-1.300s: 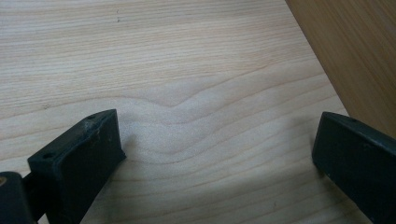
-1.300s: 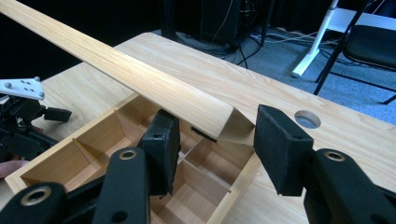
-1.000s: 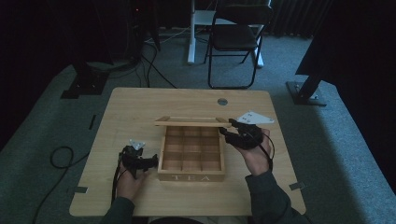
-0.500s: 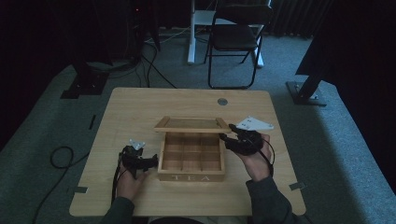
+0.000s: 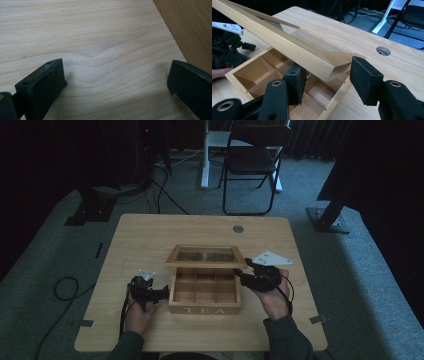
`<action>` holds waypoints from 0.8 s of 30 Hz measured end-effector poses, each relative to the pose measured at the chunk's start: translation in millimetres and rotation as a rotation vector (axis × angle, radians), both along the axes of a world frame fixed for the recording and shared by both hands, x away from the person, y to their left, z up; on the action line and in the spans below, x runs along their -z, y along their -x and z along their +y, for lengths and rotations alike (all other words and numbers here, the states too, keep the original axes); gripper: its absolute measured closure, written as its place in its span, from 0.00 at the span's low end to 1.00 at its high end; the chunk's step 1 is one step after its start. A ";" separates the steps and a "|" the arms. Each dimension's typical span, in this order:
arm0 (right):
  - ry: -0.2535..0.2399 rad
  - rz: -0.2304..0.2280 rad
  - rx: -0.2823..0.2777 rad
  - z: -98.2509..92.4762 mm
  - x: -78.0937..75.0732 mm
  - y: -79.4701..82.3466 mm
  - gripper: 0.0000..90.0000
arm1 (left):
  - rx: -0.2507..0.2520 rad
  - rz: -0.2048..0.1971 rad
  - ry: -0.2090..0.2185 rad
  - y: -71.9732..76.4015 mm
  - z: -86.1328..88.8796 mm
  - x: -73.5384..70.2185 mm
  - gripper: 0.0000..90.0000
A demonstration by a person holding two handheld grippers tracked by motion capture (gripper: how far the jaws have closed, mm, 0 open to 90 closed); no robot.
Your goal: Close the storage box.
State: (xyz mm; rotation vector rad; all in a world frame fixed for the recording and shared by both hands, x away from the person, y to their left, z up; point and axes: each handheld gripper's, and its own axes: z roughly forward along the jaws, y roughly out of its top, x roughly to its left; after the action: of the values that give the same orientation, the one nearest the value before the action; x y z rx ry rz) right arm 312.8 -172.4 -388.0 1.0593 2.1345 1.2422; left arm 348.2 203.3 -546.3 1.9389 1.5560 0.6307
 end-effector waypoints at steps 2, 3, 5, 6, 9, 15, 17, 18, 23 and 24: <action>0.001 0.001 0.002 0.3 1.2 1.3 0.52 | 0.000 0.000 0.000 0.0 0.0 0.0 0.02; 0.003 0.000 0.001 0.1 1.9 1.8 0.52 | 0.000 0.000 -0.001 0.0 0.0 0.1 0.02; 0.002 0.003 0.002 0.3 2.5 2.5 0.52 | 0.000 -0.001 -0.001 0.0 0.0 0.1 0.02; 0.003 0.001 0.000 0.1 3.6 3.1 0.51 | 0.000 -0.001 -0.001 0.0 0.0 0.1 0.02; 0.005 0.002 0.001 0.1 5.1 4.1 0.51 | 0.000 0.000 -0.001 0.0 0.0 0.0 0.02; 0.006 0.002 0.006 0.5 8.7 7.1 0.51 | 0.002 0.002 -0.003 0.0 0.2 -0.2 0.02; 0.008 0.001 0.010 1.1 9.5 8.3 0.51 | 0.002 0.002 -0.002 0.1 0.2 -0.1 0.02; 0.008 0.001 0.010 1.1 9.5 8.3 0.51 | 0.002 0.003 -0.002 0.1 0.2 -0.2 0.02; 0.010 0.002 0.011 1.1 12.3 10.3 0.51 | -0.003 -0.002 0.002 0.0 -0.2 0.2 0.02; 0.010 0.005 0.010 1.1 13.5 11.1 0.51 | -0.002 0.000 0.001 0.0 -0.1 0.1 0.02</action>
State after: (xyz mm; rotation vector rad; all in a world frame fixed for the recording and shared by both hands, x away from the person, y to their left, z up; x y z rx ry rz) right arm 301.7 -171.3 -401.6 1.0690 2.1346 1.2246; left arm 348.1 203.2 -546.4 1.9364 1.5576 0.6305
